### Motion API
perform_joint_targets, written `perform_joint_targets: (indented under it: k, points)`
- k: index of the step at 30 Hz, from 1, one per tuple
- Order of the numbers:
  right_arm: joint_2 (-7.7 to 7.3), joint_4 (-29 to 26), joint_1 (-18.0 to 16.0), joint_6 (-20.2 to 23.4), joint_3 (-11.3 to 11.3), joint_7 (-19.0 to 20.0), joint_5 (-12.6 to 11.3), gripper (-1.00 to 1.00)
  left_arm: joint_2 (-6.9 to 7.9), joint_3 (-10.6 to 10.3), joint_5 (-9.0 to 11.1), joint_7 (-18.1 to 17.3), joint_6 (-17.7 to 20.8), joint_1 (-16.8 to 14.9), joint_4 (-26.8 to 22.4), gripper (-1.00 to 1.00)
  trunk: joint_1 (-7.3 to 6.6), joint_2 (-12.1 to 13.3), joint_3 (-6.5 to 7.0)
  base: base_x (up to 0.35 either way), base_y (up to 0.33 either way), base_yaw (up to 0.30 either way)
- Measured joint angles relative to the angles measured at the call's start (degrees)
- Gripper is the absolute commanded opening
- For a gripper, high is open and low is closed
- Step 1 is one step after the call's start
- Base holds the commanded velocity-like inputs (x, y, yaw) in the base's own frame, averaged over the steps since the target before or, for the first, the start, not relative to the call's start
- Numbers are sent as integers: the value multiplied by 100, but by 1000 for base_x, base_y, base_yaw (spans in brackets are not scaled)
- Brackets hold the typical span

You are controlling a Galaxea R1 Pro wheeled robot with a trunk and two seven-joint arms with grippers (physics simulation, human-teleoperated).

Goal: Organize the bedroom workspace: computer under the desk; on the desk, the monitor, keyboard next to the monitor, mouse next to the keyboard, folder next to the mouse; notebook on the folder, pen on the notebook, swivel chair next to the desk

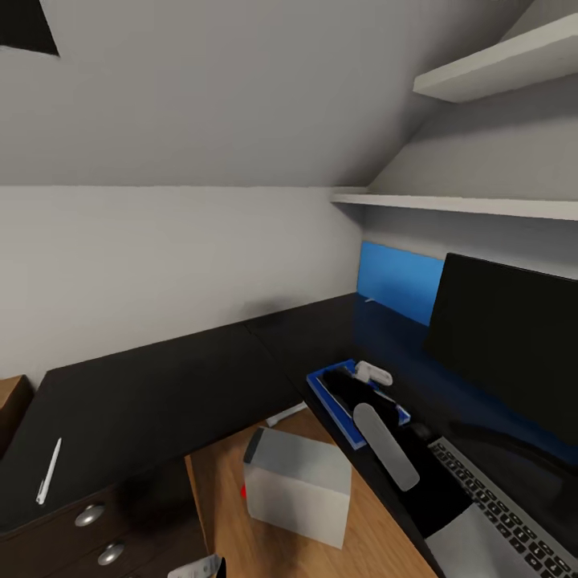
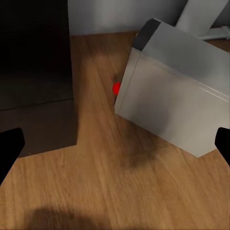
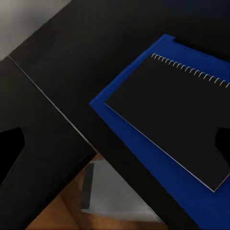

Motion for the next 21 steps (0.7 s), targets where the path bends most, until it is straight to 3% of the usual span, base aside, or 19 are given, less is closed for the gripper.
perform_joint_targets:
  k: [5, 12, 14, 18, 21]
  points:
    - [-3, -68, 29, -71, 572, -111, 40, 100, 6, 0, 0, 5, 0, 0, -2, 100, -110, 201, 90, 0, 0, 0]
    - [12, -105, 38, -88, 1006, -136, 60, 100, 17, 3, -7, 6, -3, 1, -9, 100, -264, 482, 215, 0, 0, 50]
    - [19, -112, 38, -98, 1366, -139, 145, 100, 28, 14, 4, 6, -7, 2, -10, 100, -308, 562, 249, 0, 0, 227]
    - [59, -86, 39, -208, 1550, -142, 419, 100, 38, 31, 146, 7, -14, 2, -9, 100, -374, 684, 291, 0, 0, 243]
    - [186, -22, 40, -303, 1590, -145, 583, 100, 41, 43, 274, 7, -16, 2, -4, 100, -374, 684, 278, 0, 0, 245]
